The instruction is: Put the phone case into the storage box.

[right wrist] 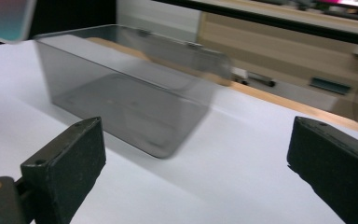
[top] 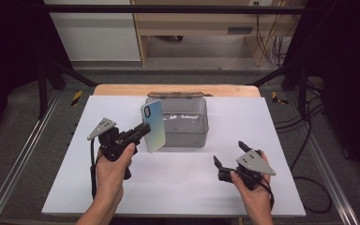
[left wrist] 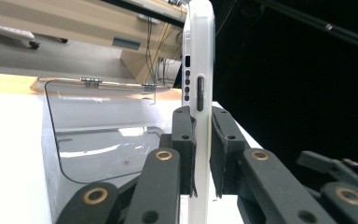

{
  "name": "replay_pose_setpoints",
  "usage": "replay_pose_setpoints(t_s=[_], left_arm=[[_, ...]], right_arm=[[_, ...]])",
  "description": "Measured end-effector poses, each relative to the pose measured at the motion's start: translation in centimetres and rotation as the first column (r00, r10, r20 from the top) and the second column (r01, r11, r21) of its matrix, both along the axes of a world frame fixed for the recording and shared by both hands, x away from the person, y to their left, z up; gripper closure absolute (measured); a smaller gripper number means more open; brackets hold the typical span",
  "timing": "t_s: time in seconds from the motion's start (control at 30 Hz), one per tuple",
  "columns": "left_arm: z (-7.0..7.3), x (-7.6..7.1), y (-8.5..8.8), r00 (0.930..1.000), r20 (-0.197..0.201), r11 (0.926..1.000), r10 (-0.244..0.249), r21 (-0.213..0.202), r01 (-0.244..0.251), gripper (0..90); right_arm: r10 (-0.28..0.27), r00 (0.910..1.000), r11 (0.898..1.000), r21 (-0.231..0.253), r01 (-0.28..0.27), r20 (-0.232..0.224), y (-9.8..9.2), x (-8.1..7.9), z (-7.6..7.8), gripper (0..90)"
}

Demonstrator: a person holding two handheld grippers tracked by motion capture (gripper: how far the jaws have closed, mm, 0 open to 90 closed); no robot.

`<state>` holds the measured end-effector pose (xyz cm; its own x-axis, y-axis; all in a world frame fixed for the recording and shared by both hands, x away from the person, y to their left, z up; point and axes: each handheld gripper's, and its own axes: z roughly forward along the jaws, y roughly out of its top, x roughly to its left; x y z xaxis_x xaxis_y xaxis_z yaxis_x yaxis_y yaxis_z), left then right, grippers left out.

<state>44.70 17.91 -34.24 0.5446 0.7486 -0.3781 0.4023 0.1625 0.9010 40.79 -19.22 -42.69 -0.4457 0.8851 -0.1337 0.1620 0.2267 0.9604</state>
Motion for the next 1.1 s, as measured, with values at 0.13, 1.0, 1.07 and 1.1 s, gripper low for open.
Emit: replay_pose_setpoints(t_s=[0.13, 1.0, 1.07, 1.1], left_arm=[[1.0, 0.9, -0.6, 0.9999, -0.015, 0.9996, -0.001, 0.026, 0.001, 80.9], [2.6, 8.6, -3.6, 0.9718, -0.213, 0.9861, 0.101, 0.151, -0.069, 80.8], [2.4, 9.0, -3.8, 0.9677, -0.230, 0.9863, 0.104, 0.150, -0.070, 80.8], [2.3, 9.3, -4.0, 0.9659, -0.236, 0.9862, 0.105, 0.150, -0.071, 80.8]], right_arm=[[-0.057, 0.9984, 0.998, 0.030, 0.057, -0.001, -2.9, -1.3, -0.1, 4.0], [-0.107, 0.9941, 0.994, 0.006, 0.107, 0.019, -4.6, -2.5, -1.3, 4.1], [-0.104, 0.9944, 0.995, 0.001, 0.104, 0.019, -4.5, -2.5, -1.3, 4.1], [-0.102, 0.9946, 0.995, -0.001, 0.102, 0.019, -4.5, -2.4, -1.3, 4.1]])
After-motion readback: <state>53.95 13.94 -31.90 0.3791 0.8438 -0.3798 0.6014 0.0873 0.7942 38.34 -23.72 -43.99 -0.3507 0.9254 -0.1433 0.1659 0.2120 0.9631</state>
